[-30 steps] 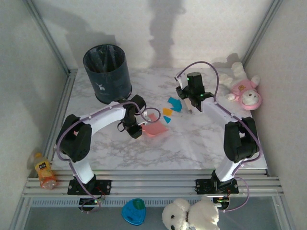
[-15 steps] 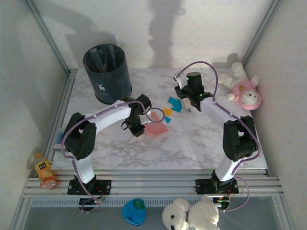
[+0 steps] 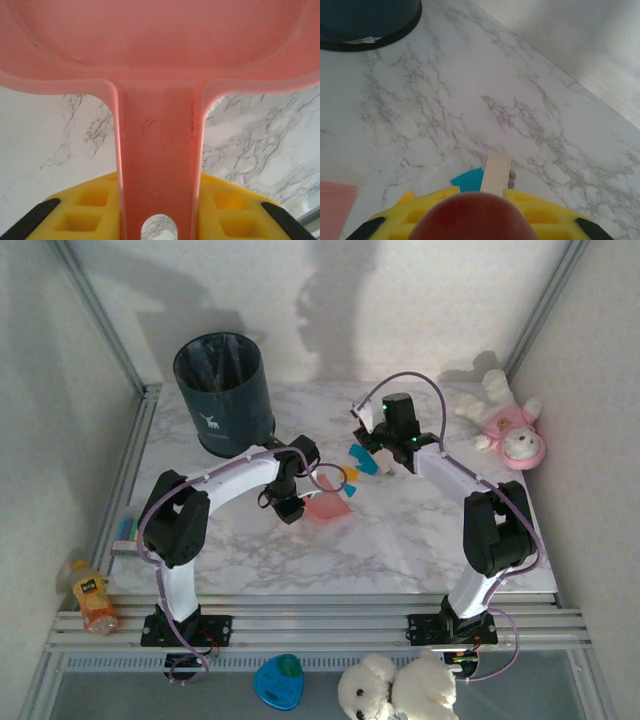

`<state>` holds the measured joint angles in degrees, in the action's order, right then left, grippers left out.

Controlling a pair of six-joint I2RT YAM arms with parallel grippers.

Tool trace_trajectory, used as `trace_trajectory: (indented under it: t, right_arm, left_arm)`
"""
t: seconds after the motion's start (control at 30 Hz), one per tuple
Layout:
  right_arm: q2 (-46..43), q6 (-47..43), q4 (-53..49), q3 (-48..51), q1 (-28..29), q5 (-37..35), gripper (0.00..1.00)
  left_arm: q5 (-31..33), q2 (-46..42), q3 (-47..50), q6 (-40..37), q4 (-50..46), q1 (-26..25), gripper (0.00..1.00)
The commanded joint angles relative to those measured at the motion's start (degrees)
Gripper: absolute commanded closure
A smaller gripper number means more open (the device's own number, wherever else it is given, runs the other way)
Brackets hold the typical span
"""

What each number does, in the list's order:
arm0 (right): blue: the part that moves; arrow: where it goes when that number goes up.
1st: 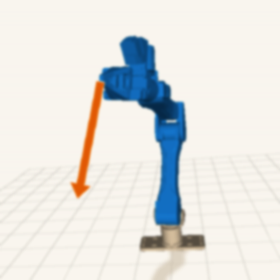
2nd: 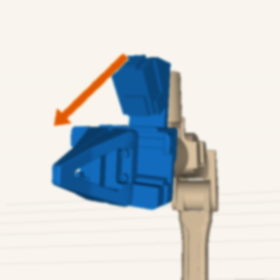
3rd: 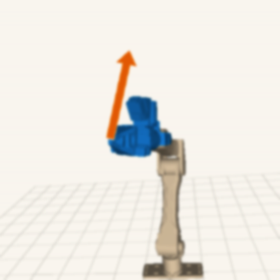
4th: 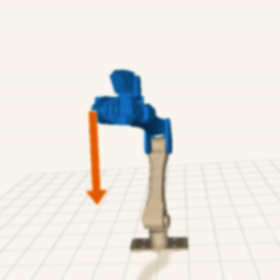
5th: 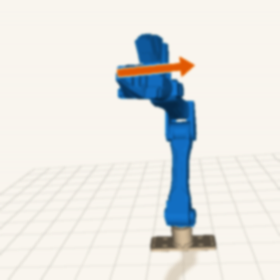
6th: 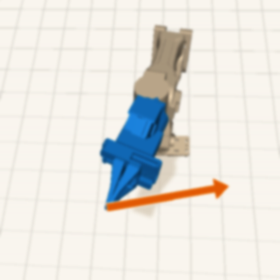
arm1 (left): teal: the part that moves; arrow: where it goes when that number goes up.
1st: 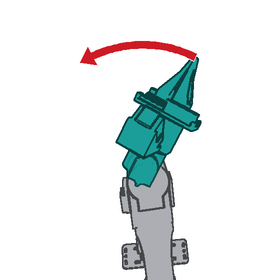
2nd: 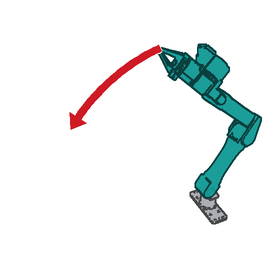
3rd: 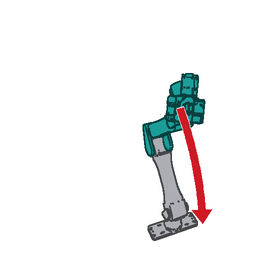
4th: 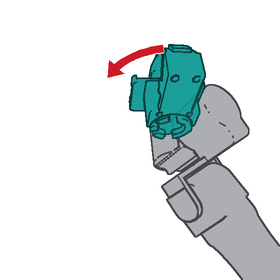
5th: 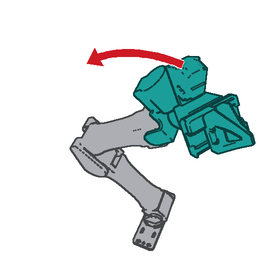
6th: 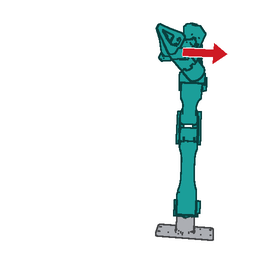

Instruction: Sweep away the paper scraps from the table

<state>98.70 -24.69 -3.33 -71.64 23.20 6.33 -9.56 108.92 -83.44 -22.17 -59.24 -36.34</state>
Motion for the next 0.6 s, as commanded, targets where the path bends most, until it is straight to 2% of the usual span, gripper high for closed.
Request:
trace_trajectory:
  t: [0.0, 0.57]
  right_arm:
    - [-0.73, -0.27, -4.29, -1.14, 1.41, 3.42, 1.0]
    - [-6.18, 1.92, -7.18, 3.06, 5.87, 3.31, 1.0]
  left_arm:
    - [0.9, 1.31, -1.72, 0.91, -2.23, -0.31, 0.85]
    - [1.48, 2.17, -2.16, 2.22, -1.66, -0.15, 0.84]
